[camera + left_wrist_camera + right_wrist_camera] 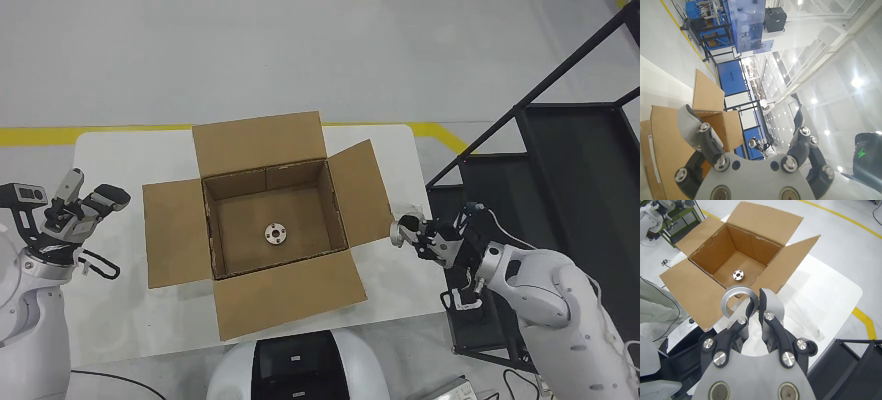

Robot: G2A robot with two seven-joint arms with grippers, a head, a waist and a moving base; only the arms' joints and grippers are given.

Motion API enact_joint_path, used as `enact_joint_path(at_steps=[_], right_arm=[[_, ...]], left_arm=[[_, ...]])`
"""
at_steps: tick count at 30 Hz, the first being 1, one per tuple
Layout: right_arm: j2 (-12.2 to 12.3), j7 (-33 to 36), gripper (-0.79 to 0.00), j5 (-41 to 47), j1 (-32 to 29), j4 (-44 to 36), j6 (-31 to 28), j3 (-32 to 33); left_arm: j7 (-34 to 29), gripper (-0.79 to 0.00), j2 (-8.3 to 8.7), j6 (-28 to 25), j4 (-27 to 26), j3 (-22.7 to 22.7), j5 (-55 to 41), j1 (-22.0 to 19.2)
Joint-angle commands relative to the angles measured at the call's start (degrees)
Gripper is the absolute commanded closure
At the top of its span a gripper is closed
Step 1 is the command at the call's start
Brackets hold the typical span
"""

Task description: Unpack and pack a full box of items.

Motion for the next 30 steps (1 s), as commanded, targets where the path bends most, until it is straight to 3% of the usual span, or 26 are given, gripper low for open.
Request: enact_joint_path(at_steps=[1,30], right_arm=[[0.0,-0.3,0.000,0.5,0.3,-0.3,1.0,-0.1],[-0.1,-1.5,0.000,0.7,1.5,-0.4,2.9,-1.3]], left_arm=[[0.0,-0.785,0.00,0.0,0.0,0.0,0.0,0.0],[0.0,-0.785,0.00,0.0,0.0,0.0,0.0,0.0]])
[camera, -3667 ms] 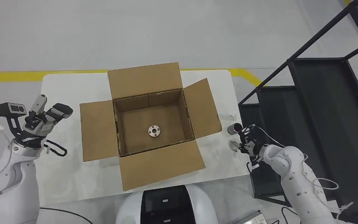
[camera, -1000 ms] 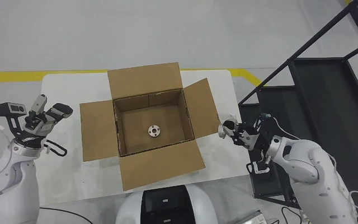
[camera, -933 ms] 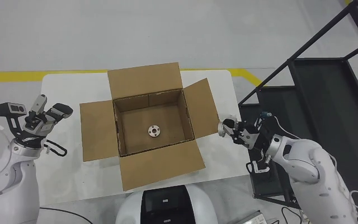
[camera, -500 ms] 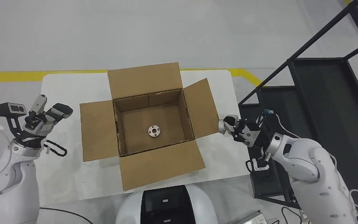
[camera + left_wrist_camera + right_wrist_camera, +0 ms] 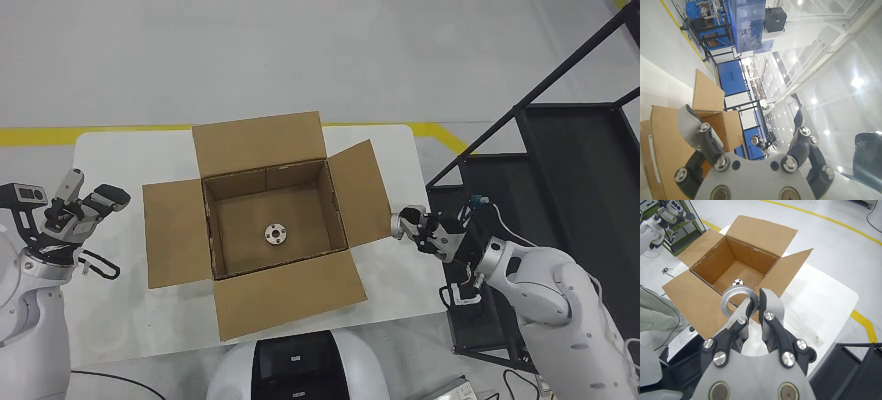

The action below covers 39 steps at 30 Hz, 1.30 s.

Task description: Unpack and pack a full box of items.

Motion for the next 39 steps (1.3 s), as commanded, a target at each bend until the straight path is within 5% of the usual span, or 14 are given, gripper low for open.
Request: enact_joint_path(at_steps=[1,9,15,23,26,27,28,33,39], right_arm=[[-0.1,-0.8,0.000,-1.3,1.3,-0.5,0.5,-1.5],[-0.4,0.6,0.000,-7.6,11.3,-2.5,0.0,-13.9],[-2.1,3.2,0.000,-19.3,22.8,1.3,6.7,-30.2],[-4.2,7.5,0.000,-31.2,31.2,6.5,15.6,-40.9],[-4.8,8.8,-0.182,-33.3,32.5,7.6,17.2,-43.7],[-5.0,9.4,-0.363,-33.5,33.0,8.1,17.6,-44.3],[-5.1,10.2,-0.763,-34.2,33.6,8.3,17.8,-45.0],[-5.8,10.0,-0.785,-35.2,35.0,8.2,19.1,-46.7],[-5.4,5.0,-0.785,-24.4,32.0,4.9,16.7,-41.4]], left_arm=[[0.0,-0.785,0.00,0.0,0.0,0.0,0.0,0.0],[0.0,-0.785,0.00,0.0,0.0,0.0,0.0,0.0],[0.0,-0.785,0.00,0.0,0.0,0.0,0.0,0.0],[0.0,-0.785,0.00,0.0,0.0,0.0,0.0,0.0],[0.0,-0.785,0.00,0.0,0.0,0.0,0.0,0.0],[0.0,-0.785,0.00,0.0,0.0,0.0,0.0,0.0],[0.0,-0.785,0.00,0.0,0.0,0.0,0.0,0.0],[0.0,-0.785,0.00,0.0,0.0,0.0,0.0,0.0],[0.0,-0.785,0.00,0.0,0.0,0.0,0.0,0.0]])
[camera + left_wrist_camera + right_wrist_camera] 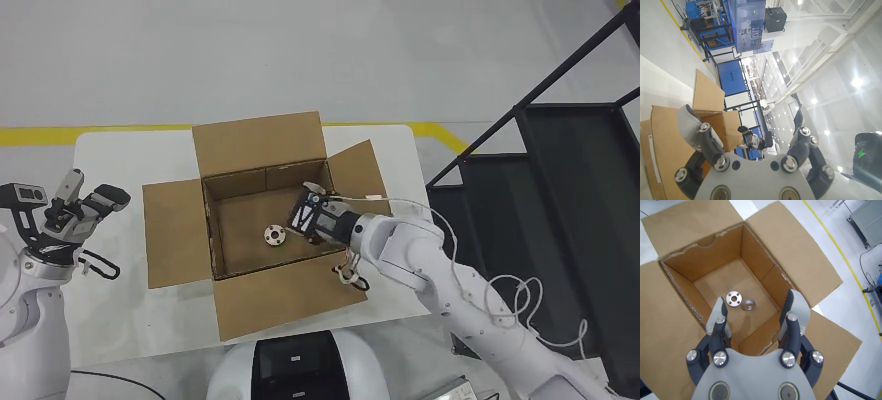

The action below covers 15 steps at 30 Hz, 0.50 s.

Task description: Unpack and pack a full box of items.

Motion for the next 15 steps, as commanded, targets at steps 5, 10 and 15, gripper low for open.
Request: enact_joint_path(at_steps=[5,10,15], right_arm=[[1.9,-5.7,-0.785,17.6,-7.3,-5.7,-11.6,12.7],[3.9,-7.0,-0.785,26.6,-16.3,-9.9,-21.3,26.7],[4.6,-10.7,-0.785,31.8,-25.7,-8.1,-21.4,40.3]], left_arm=[[0.0,-0.785,0.00,0.0,0.0,0.0,0.0,0.0],[0.0,-0.785,0.00,0.0,0.0,0.0,0.0,0.0],[0.0,-0.785,0.00,0.0,0.0,0.0,0.0,0.0]])
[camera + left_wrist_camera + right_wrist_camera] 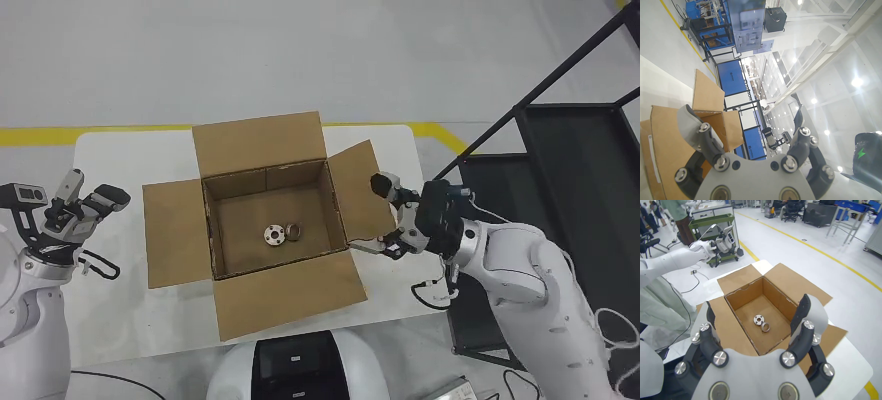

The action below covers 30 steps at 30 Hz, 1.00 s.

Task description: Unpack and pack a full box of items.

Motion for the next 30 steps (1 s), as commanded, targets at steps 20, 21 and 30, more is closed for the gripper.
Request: enact_joint_path(at_steps=[20,21,30], right_arm=[[0.4,6.9,-0.785,-11.1,-7.6,19.8,10.3,5.9],[0.4,7.2,-0.785,-12.2,-6.7,21.0,10.9,5.0],[-0.3,5.6,-0.785,-18.0,1.9,31.9,17.3,-2.9]], left_arm=[[0.0,-0.785,0.00,0.0,0.0,0.0,0.0,0.0],[0.0,-0.785,0.00,0.0,0.0,0.0,0.0,0.0],[0.0,-0.785,0.00,0.0,0.0,0.0,0.0,0.0]])
